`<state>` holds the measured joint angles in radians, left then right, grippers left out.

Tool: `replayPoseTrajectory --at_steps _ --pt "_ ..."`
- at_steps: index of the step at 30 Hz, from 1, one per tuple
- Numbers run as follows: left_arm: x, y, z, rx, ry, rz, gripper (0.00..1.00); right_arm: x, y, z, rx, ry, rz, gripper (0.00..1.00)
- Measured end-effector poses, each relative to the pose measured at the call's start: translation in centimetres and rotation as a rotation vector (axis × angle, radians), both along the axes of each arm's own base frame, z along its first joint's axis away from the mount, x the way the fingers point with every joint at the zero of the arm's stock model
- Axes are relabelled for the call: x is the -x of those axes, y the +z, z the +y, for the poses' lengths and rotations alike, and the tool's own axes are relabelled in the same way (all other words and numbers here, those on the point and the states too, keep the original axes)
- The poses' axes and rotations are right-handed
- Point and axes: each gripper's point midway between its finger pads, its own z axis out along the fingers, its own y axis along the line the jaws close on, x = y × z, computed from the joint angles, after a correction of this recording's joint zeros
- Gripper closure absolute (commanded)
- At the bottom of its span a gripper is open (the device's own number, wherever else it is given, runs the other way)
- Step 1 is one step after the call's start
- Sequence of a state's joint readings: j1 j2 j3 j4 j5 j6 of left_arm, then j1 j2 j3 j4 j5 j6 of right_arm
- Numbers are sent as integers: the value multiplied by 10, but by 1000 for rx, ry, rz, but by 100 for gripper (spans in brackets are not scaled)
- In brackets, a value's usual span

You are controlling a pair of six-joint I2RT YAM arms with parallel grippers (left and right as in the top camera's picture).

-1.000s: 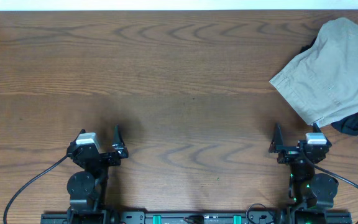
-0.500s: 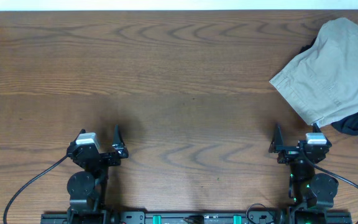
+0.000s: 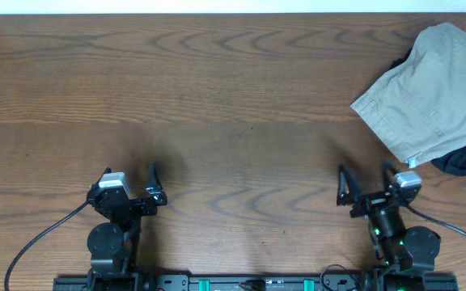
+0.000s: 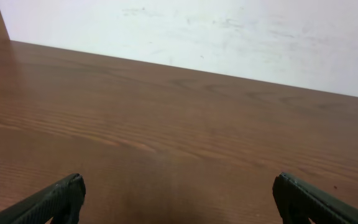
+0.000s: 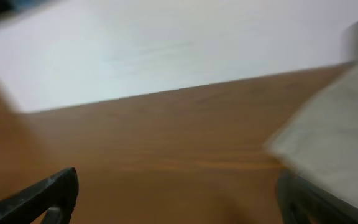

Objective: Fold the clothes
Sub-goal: 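Reach the right gripper to the khaki trousers' hem and grasp it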

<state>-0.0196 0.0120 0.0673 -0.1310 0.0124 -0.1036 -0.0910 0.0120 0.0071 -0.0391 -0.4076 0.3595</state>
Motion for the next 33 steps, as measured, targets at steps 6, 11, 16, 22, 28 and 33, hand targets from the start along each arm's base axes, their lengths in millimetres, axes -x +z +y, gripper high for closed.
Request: replayPoseTrajectory --at_steps 6,11,16,22,28,33 --pt "0 0 0 0 0 0 2 11 22 26 -371 166 63 1" --pt "0 0 -1 1 -4 -1 2 35 85 45 -449 355 -130 1" --pt "0 0 -1 1 -4 -2 2 66 125 58 -397 490 -303 1" --pt "0 0 -1 1 -4 -2 2 55 123 59 -354 449 -171 1" --pt "0 0 -1 1 -5 -2 2 23 106 28 -267 151 165 1" --pt "0 0 -1 1 -7 -1 2 -5 67 -29 -118 -201 498 1"
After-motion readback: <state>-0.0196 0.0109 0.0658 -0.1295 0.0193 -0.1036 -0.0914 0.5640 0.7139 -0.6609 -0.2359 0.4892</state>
